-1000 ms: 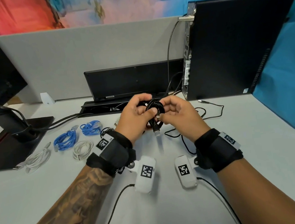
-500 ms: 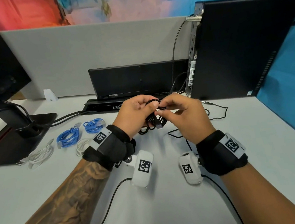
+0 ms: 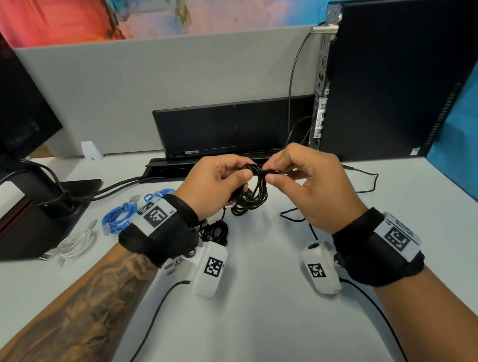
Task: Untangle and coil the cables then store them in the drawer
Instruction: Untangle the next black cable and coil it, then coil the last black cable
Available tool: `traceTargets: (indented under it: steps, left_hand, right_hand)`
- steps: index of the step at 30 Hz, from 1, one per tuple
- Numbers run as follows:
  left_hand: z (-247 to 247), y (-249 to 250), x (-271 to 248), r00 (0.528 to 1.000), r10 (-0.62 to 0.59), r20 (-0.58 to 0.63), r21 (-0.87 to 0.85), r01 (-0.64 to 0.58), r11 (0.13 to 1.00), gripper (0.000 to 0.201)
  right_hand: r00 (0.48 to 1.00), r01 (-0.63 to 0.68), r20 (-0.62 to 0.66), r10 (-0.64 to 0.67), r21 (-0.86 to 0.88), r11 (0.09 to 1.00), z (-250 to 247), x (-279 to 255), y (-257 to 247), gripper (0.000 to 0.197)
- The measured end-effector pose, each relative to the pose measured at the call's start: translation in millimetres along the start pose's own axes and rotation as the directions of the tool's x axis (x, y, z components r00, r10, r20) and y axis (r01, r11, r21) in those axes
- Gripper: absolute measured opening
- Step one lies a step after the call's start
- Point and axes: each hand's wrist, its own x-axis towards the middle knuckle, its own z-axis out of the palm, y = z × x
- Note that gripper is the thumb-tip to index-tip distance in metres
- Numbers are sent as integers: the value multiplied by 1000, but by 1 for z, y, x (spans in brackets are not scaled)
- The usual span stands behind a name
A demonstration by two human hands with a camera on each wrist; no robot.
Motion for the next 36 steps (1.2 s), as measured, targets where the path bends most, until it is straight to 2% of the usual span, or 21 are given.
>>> traceTargets:
  steps: [4,6,9,12,14,16,18,19,20,22,24,26,29,31,32,33,35,36]
  left_hand:
    - [-7,-3,1,999,30,42,-7,-30,1000,24]
    - [-11,-5,2,998,43,44,31,-44,999,22]
    - [-16,-5,11,998,-5,62,107,-2,994,12]
    - [-17,-6,32,988,-125,95,174,107,979,13]
    - [-14,-11,51,983,-159,90,207,137,969,11]
    - [-4,-15,70,978,-197,66,227,178,957,6]
    - [10,-16,89,969,-245,24,227,233,946,5]
    - [17,-16,97,965,-260,11,234,251,939,5]
    - [24,-15,104,964,-265,8,257,254,932,7]
    - [39,-14,114,965,-257,47,375,222,900,11]
    - [52,-16,118,966,-245,77,498,176,849,18]
    - [63,-19,119,965,-248,79,541,168,824,23]
    - [71,-19,119,970,-227,82,596,135,792,27]
    - [71,-16,119,971,-224,88,617,123,777,32]
    - [70,-14,119,970,-224,90,622,121,774,34]
    - [69,-13,118,970,-224,100,628,113,770,36]
    - [68,-13,116,963,-230,141,638,89,765,42]
    - [69,-13,114,961,-227,160,627,79,775,44]
  right_hand:
    - [995,93,41,-91,-53,994,-4,0,-3,5]
    - [994,94,64,-89,-76,993,-2,1,-1,5]
    - [989,-53,133,58,-38,998,-2,6,4,8]
    - [966,-185,161,201,-110,977,-11,13,14,14]
    - [936,-282,174,307,-154,947,-17,17,22,14]
    - [840,-350,316,442,-307,885,-20,18,28,19]
    - [670,-264,484,562,-552,791,-18,12,34,17]
    - [599,-204,528,602,-626,752,-18,8,34,14]
    - [560,-163,546,624,-665,728,-19,5,35,23]
    - [557,-160,549,623,-665,729,-26,5,33,34]
    - [608,-218,528,592,-607,764,-41,7,27,23]
    - [666,-264,479,572,-566,781,-54,10,26,13]
    - [731,-306,374,571,-568,764,-65,7,39,11]
    - [760,-340,269,592,-612,714,-72,5,56,17]
    - [752,-385,219,622,-619,684,-75,6,64,16]
    - [719,-434,199,666,-619,654,-78,5,73,13]
    - [601,-456,249,759,-674,582,-79,3,85,13]
    - [565,-458,261,783,-690,560,-78,2,90,14]
